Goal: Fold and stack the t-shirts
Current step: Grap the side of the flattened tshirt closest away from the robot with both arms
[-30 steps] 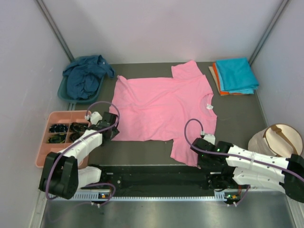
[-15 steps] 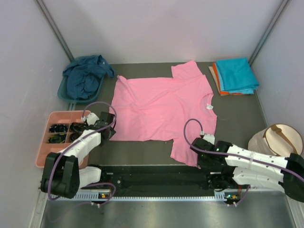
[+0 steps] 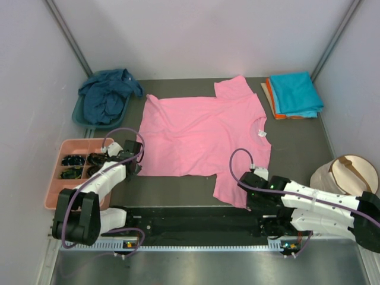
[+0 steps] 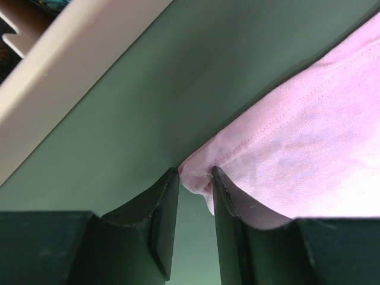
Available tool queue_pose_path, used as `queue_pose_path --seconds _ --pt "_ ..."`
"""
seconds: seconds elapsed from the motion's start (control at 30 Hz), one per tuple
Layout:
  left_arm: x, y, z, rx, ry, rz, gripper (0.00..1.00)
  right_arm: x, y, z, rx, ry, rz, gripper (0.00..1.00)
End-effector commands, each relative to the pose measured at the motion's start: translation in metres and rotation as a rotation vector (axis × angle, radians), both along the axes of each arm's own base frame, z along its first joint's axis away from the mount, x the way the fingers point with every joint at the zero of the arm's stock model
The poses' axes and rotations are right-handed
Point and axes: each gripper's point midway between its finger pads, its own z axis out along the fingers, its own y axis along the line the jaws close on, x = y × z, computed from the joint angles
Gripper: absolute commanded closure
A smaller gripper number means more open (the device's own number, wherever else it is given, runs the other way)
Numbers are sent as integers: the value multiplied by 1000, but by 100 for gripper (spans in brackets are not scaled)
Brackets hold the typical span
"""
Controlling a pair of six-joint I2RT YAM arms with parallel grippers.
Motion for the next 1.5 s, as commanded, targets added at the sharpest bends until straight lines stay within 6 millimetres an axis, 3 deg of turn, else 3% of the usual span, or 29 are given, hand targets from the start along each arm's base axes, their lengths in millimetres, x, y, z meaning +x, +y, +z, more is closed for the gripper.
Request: queue_pose_path --seconds 0.0,0.07,0.27,0.43,0.57,0.77,0.9,1.1,1.47 --pt "-3 2 -3 -1 9 6 70 48 28 25 99 -192 -53 100" --pt "-3 2 -4 -2 10 9 73 47 28 24 98 -189 -54 100" --pt "-3 2 -4 -1 13 12 100 48 27 25 94 -191 -54 100" --pt "-2 4 -2 4 2 15 100 48 27 26 92 -193 -56 100" --pt "7 8 14 36 -41 1 100 53 25 33 76 -216 -51 100" --pt "33 10 53 67 -127 -23 100 69 16 57 45 -275 -72 100" --pt "41 13 64 95 -150 -26 100 88 6 82 66 -340 -122 100" --pt "46 14 62 107 -145 -34 100 106 -23 110 -1 -413 -191 100" --pt "58 14 51 106 -133 -41 100 123 -53 141 -66 -479 -280 100"
